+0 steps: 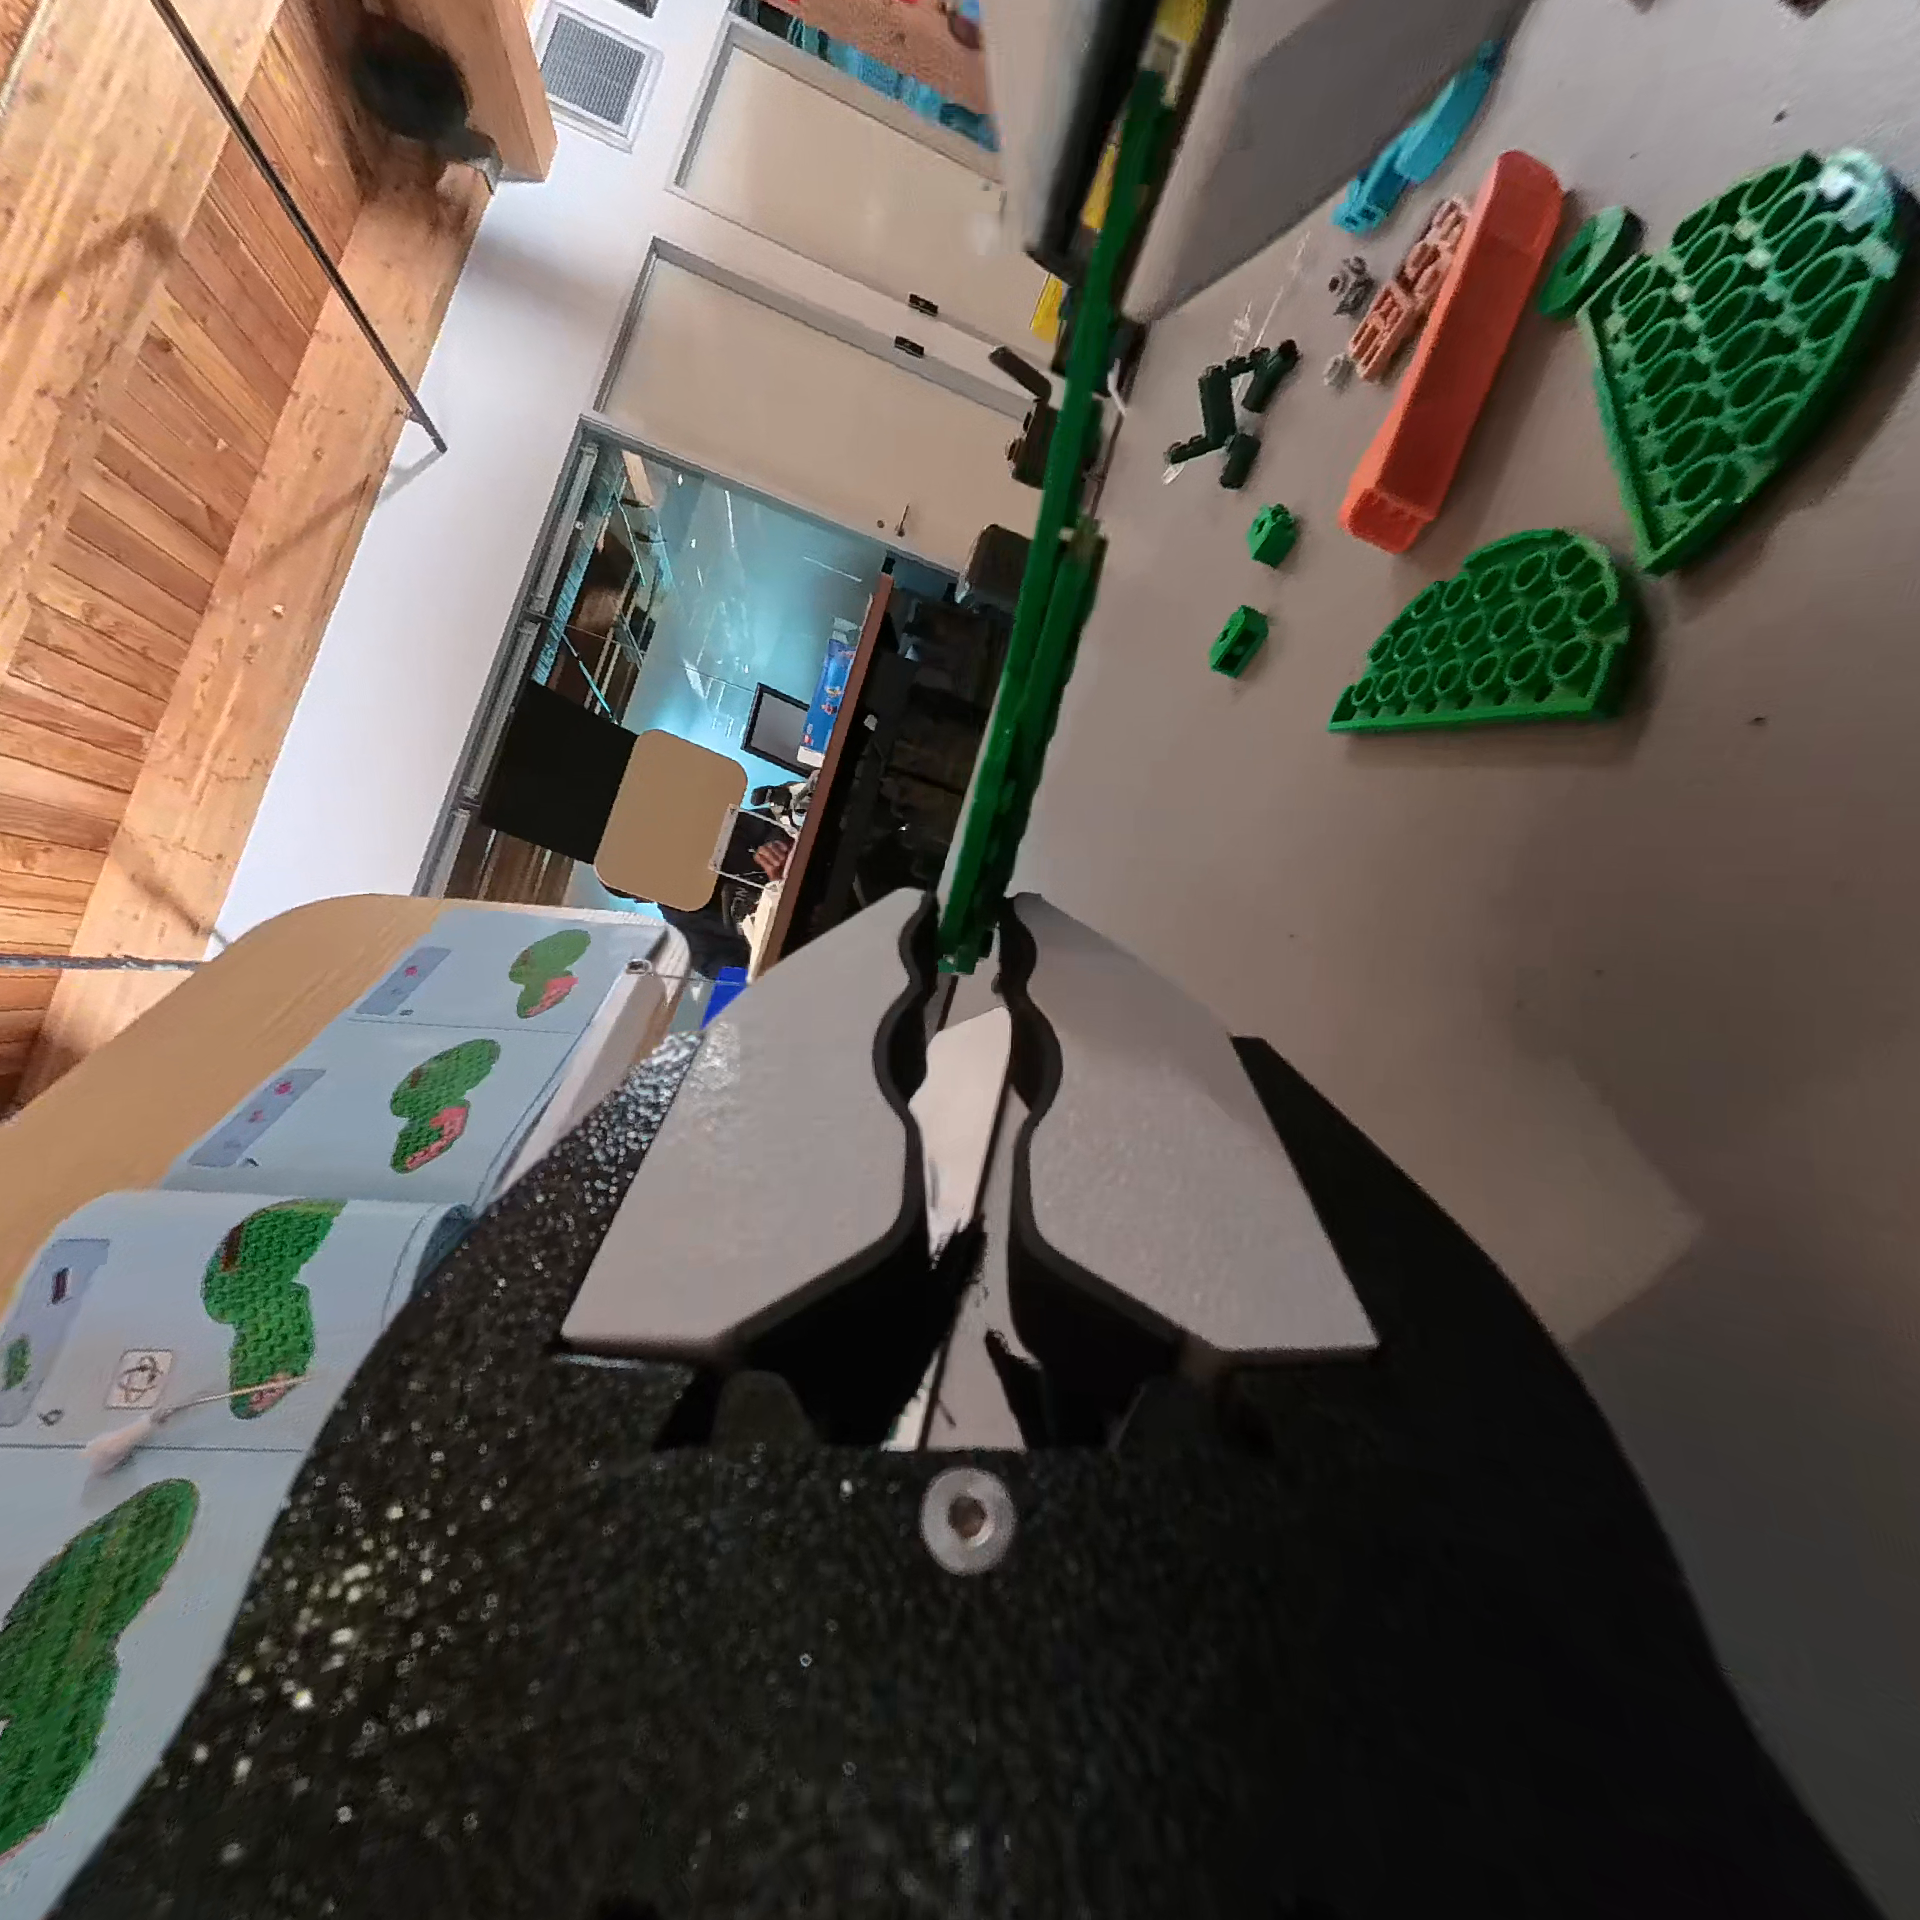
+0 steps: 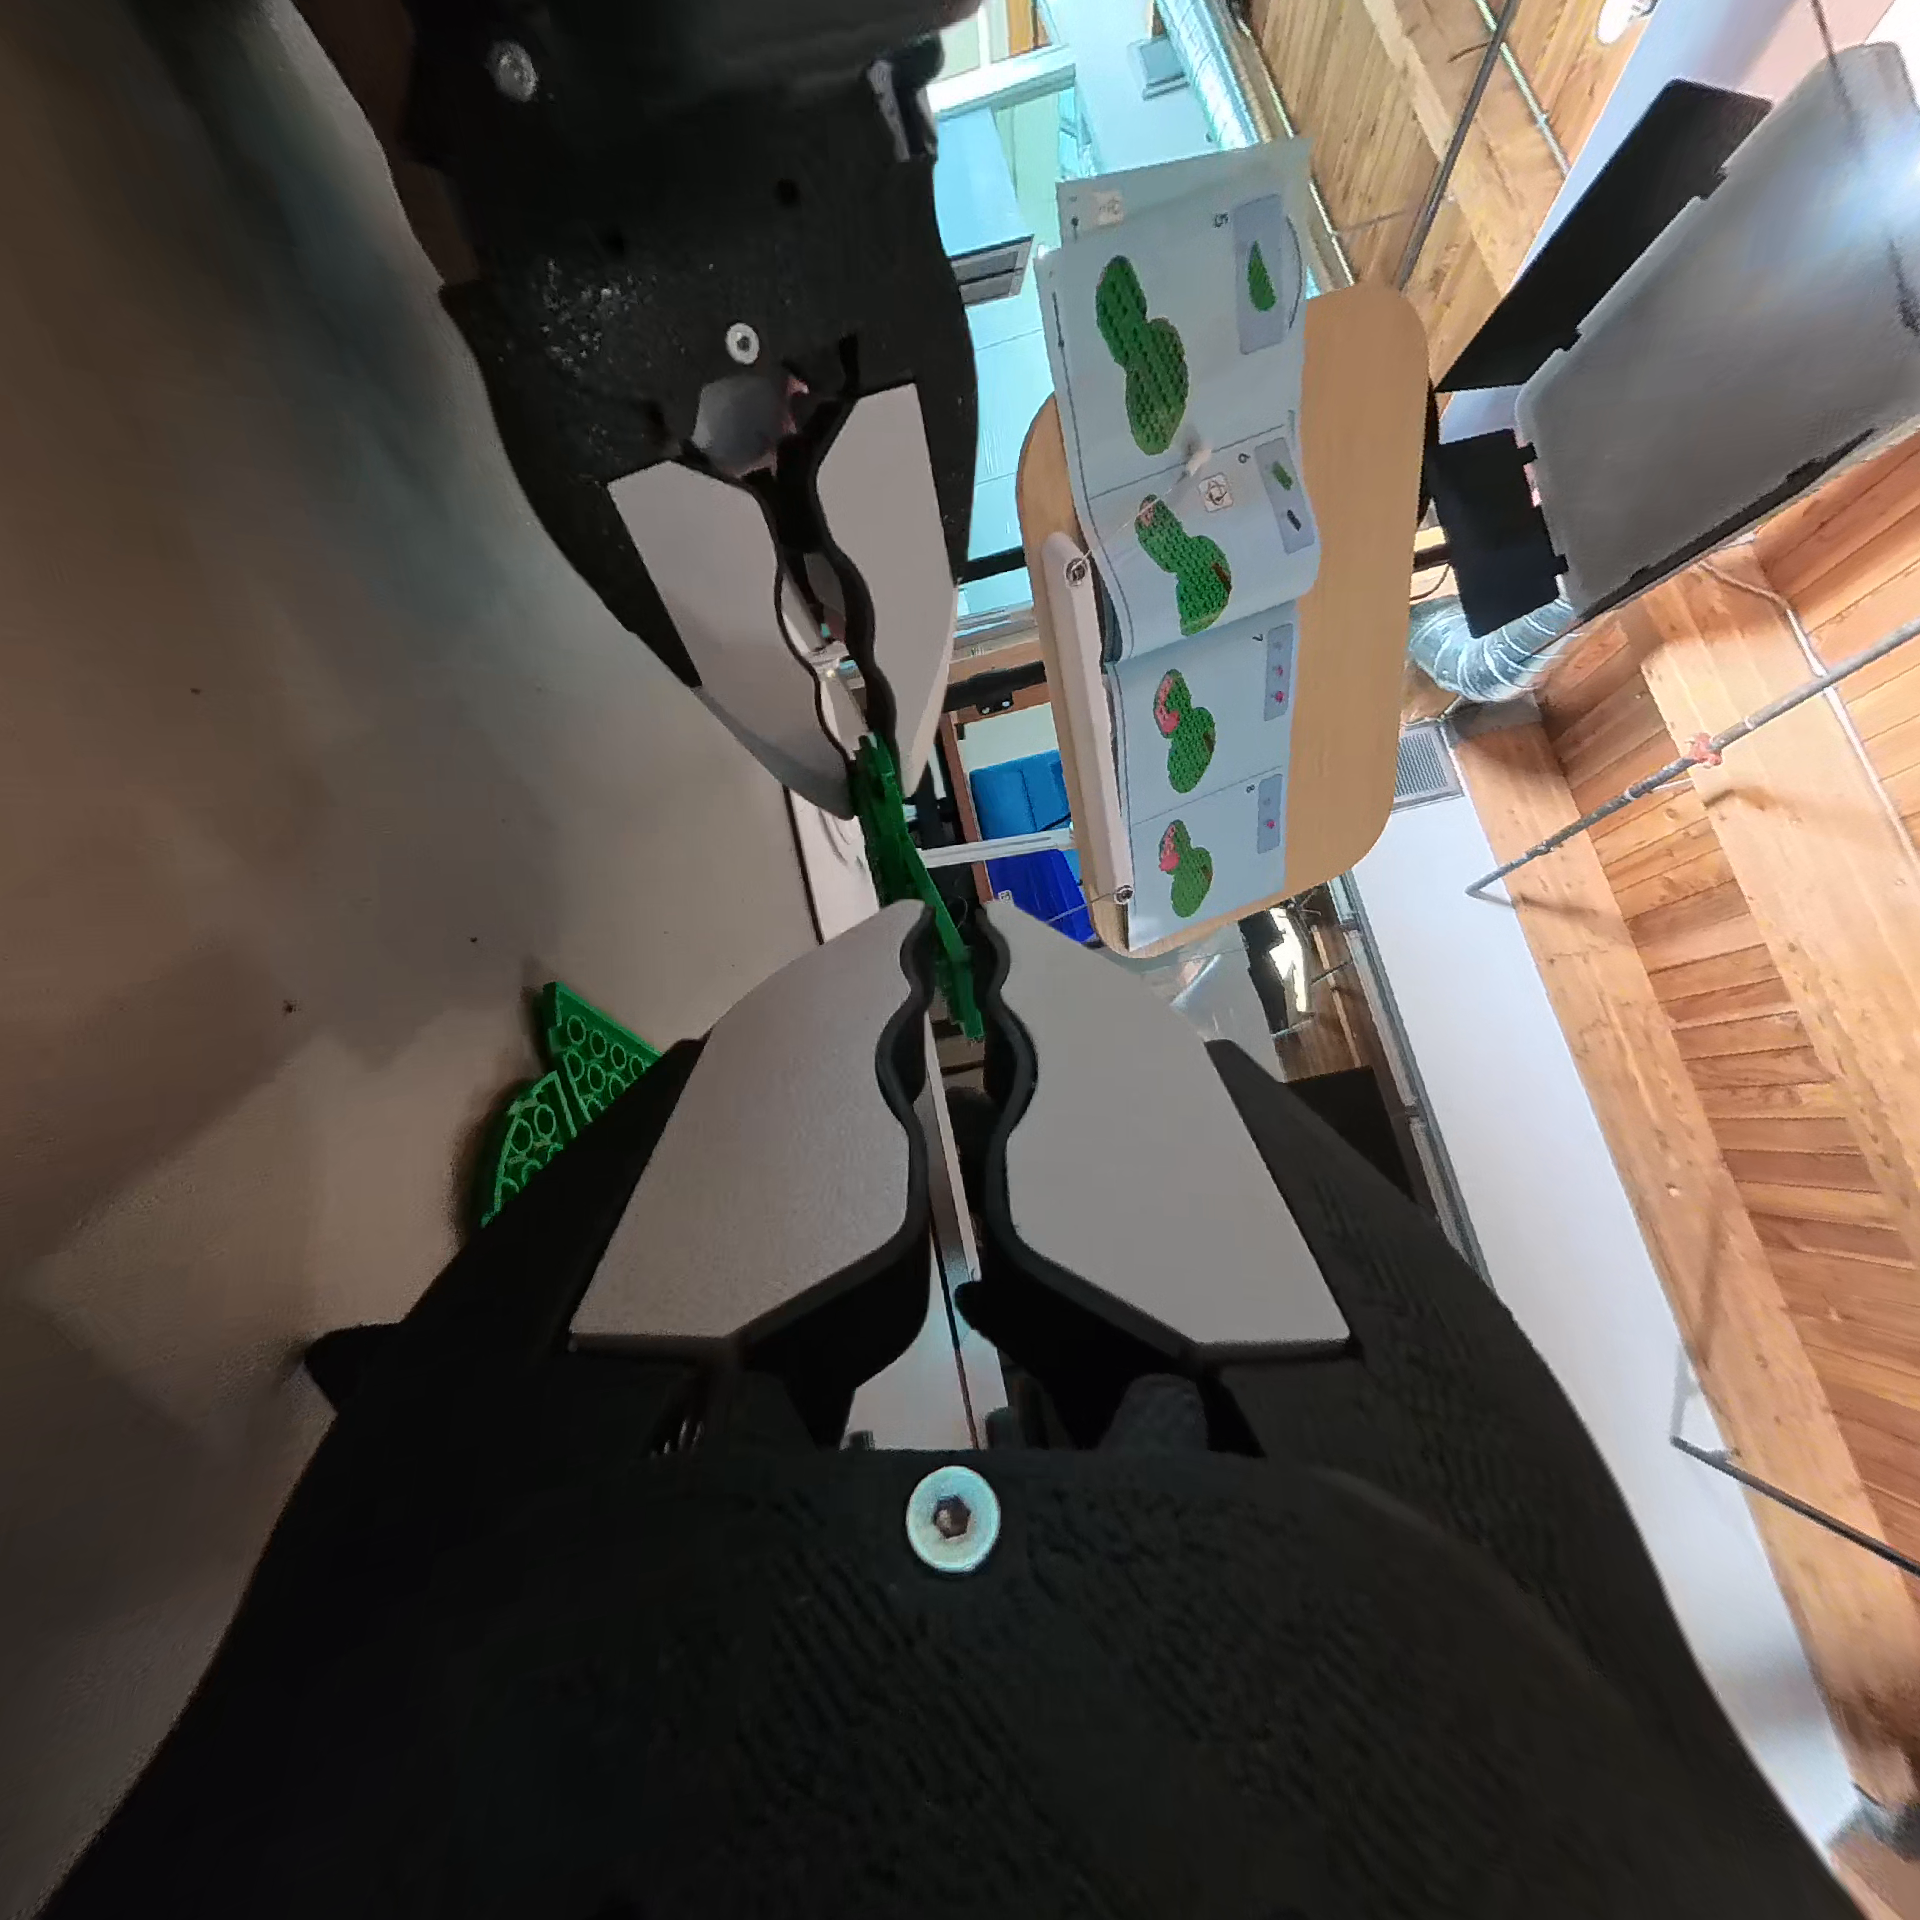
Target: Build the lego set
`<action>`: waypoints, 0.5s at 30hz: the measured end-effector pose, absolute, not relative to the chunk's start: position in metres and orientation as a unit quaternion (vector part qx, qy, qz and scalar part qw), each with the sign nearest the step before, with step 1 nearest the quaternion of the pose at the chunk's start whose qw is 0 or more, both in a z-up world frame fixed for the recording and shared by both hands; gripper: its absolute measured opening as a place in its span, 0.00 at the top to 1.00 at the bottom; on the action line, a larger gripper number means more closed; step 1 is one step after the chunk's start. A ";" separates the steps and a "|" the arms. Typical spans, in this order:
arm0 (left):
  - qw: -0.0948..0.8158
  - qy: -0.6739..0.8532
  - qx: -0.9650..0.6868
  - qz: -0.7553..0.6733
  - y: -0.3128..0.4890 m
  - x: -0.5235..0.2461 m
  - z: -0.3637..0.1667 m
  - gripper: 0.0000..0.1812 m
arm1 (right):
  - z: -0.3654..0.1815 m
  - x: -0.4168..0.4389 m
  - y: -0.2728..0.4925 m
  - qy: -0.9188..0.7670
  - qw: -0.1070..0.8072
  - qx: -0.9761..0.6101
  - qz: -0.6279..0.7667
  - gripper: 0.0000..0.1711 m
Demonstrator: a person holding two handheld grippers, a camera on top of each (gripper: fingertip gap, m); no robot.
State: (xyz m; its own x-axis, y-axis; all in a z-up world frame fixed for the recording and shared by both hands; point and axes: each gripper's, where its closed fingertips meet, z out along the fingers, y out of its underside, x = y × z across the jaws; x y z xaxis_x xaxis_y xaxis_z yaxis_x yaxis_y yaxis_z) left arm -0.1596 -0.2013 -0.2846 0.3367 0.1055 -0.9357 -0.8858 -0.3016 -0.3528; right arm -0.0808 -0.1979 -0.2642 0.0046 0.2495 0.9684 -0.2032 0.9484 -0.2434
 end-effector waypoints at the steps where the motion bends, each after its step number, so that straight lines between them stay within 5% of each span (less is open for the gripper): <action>1: 0.512 0.300 -0.642 0.485 -0.202 -0.160 -0.284 0.94 | -0.265 -0.081 -0.198 -0.690 0.705 -0.018 0.163 0.98; 5: 0.572 0.249 -0.626 0.467 -0.204 -0.159 -0.265 0.91 | -0.260 -0.079 -0.194 -0.686 0.706 -0.026 0.173 0.99; 11: 0.619 0.246 -0.654 0.360 -0.201 -0.149 -0.270 0.62 | -0.253 -0.070 -0.194 -0.694 0.675 -0.034 0.246 1.00; 15: 0.592 0.306 -0.631 0.396 -0.200 -0.137 -0.277 0.64 | -0.257 -0.062 -0.200 -0.715 0.639 -0.017 0.282 1.00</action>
